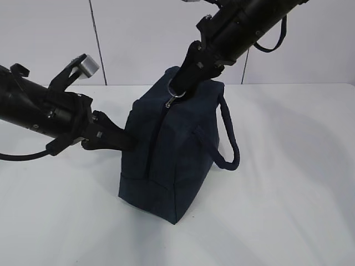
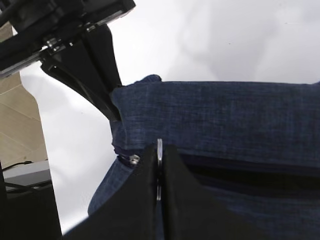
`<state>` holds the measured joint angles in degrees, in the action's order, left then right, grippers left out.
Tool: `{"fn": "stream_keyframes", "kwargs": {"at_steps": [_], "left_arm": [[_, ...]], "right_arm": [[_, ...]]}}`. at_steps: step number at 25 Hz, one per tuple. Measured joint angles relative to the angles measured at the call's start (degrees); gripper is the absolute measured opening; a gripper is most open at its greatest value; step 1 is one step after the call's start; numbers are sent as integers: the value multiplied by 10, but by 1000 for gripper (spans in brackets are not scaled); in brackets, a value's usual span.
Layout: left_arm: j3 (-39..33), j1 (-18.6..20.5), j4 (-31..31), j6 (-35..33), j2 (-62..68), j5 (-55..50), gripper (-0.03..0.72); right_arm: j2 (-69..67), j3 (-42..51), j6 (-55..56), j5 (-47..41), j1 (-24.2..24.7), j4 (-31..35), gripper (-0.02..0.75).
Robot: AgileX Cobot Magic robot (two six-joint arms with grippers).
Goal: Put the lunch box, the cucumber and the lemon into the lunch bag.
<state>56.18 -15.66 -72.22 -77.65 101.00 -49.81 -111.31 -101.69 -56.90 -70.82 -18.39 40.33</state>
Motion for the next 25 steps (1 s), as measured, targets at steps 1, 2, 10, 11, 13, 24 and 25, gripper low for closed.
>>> {"fn": "stream_keyframes", "kwargs": {"at_steps": [1,2,10,11,13,24,25], "left_arm": [[0,0,0,0,0,0,-4],[0,0,0,0,0,0,-4],[0,0,3,-2,0,0,-4],[0,0,3,-2,0,0,-4],[0,0,5,-2,0,0,-4],[0,0,20,0,0,2,-4],[0,0,20,1,0,3,-4]], "right_arm": [[0,0,0,0,-1,0,8],[0,0,0,0,-1,0,8],[0,0,1,1,-3,-2,8],[0,0,1,1,-3,-3,8],[0,0,1,1,-3,-8,8],[0,0,1,1,-3,-25,8],[0,0,1,1,-3,-25,8]]}}
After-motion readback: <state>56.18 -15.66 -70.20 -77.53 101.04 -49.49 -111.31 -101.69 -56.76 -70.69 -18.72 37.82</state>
